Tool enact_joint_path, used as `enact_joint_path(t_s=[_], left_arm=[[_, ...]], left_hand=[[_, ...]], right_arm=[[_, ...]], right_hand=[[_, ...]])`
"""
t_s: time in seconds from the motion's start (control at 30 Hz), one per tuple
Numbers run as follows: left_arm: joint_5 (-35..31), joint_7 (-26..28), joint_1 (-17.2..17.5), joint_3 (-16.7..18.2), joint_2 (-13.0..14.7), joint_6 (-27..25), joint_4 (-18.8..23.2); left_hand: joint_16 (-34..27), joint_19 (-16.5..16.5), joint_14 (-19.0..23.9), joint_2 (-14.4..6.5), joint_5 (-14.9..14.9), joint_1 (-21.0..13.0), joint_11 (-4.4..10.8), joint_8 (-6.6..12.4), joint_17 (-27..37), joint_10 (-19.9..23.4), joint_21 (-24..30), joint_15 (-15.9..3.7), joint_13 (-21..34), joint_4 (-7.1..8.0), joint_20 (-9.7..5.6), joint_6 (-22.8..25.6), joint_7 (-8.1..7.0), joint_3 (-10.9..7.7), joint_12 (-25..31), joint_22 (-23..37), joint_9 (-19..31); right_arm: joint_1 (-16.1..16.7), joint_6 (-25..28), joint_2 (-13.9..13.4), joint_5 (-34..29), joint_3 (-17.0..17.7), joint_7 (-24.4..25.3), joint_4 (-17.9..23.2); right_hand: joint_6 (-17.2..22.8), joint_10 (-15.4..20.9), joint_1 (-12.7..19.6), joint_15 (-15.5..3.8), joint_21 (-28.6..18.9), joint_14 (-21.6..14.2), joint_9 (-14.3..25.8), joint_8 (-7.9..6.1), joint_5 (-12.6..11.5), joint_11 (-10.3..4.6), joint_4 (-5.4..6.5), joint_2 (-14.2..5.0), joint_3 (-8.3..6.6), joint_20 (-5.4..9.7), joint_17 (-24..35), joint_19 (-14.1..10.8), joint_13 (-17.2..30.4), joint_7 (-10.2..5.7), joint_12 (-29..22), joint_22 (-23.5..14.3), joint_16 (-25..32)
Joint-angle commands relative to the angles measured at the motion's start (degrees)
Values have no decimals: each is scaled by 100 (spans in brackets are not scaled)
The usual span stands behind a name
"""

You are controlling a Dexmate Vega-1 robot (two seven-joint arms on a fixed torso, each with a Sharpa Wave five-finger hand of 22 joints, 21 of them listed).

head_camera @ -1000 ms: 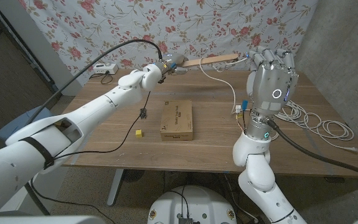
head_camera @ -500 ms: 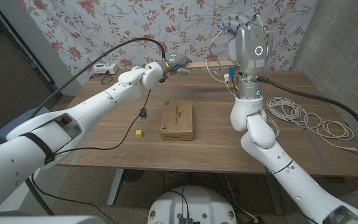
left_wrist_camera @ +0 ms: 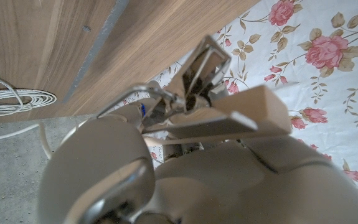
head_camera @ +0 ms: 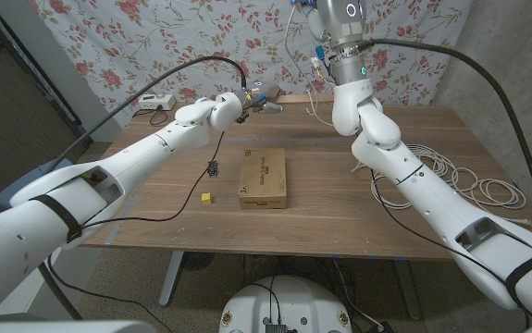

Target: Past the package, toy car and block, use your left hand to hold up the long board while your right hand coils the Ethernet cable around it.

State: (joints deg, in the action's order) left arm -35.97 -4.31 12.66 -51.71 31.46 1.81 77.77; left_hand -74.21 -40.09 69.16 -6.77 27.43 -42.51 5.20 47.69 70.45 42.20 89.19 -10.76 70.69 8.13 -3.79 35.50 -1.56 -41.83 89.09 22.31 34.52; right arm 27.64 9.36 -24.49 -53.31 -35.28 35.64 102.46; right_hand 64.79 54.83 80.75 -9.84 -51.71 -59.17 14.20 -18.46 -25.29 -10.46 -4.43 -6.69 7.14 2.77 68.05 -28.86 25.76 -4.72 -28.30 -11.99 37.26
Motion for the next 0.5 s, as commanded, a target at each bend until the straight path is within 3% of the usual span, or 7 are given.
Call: enact_joint_path(t_s=[0.03,0.23,0.5], left_arm=[[69,163,19,21,51,373,-129],[100,351,150,95,147,627,-24],[226,353,523,370,444,634,529]], left_hand=[[-52,18,-33,-179,11,84,-13,42,9,-8,-1,30,16,23,-122,-2,-31,26,28,3,13],[-83,64,-77,-164,25,86,-4,59,9,-23,-1,30,16,29,-103,1,-44,40,27,17,-6],[-109,83,-116,-154,40,88,-22,85,7,-18,-16,51,16,34,-84,15,-57,52,31,-7,-10]], right_arm=[[-1542,-204,274,910,-408,-1017,-1272],[-2200,-72,492,1219,-661,-1382,-2088],[-2998,331,857,1485,-1062,-1587,-3451]], right_hand=[[31,708,24,-316,-35,-60,14,6,-40,449,-5,-31,64,875,22,38,232,-4,-34,-4,-37],[27,709,32,-317,-50,-60,20,14,-49,452,0,-41,87,875,20,42,240,5,-24,-1,-57],[21,711,42,-316,-65,-68,22,25,-58,455,3,-49,112,875,25,48,249,3,-13,1,-70]])
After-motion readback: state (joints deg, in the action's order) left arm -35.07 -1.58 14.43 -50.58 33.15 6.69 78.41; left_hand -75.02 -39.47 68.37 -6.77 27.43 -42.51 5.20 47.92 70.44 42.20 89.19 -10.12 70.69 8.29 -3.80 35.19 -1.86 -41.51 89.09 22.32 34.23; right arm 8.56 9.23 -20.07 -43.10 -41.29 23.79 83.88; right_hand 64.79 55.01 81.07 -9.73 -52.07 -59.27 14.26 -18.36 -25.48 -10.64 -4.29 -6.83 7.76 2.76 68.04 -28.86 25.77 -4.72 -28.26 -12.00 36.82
